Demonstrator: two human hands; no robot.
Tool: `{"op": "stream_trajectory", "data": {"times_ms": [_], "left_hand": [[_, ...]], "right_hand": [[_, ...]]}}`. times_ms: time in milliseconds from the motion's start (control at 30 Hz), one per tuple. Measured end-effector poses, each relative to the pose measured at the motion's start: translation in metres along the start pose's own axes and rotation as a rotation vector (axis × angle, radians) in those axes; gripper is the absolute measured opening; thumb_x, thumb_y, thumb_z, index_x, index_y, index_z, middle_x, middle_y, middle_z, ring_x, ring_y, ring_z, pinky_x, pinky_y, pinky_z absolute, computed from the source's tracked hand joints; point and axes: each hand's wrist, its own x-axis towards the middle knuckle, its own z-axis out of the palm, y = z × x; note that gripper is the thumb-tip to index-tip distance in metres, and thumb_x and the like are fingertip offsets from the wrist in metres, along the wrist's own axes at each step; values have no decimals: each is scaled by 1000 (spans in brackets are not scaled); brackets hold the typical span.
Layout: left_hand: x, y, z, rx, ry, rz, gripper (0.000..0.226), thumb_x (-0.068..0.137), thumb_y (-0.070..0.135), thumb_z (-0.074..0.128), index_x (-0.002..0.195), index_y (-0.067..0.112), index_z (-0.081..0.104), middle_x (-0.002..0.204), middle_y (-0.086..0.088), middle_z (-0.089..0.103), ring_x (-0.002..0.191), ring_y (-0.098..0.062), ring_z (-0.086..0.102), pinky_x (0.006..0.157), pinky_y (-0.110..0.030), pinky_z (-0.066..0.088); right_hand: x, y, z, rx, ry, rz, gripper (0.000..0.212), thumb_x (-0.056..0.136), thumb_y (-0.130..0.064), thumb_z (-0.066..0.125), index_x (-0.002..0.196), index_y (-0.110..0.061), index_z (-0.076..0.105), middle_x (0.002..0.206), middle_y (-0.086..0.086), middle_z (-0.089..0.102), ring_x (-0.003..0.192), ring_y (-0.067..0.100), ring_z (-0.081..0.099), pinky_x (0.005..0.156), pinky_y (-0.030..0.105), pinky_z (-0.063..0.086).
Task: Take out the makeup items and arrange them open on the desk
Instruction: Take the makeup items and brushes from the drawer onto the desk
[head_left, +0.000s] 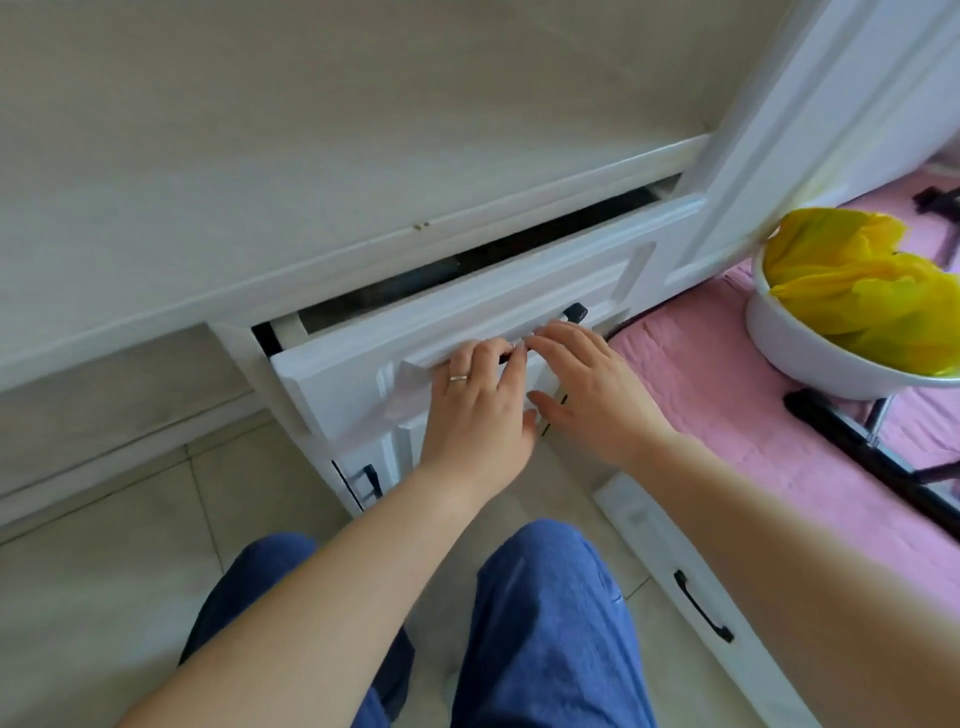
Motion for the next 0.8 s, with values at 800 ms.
{"op": "stream_trajectory", "data": {"times_ms": [800], "left_hand": [[-113, 106, -2, 41, -15, 174, 65, 67, 35, 70, 125, 11, 58, 119, -4, 58, 110, -24, 56, 86, -35, 51]], "right_hand": [[-167, -6, -19, 17, 261, 78, 52, 69, 2, 66, 121, -6, 61, 122, 7, 62, 124, 27, 50, 110, 30, 29]]}}
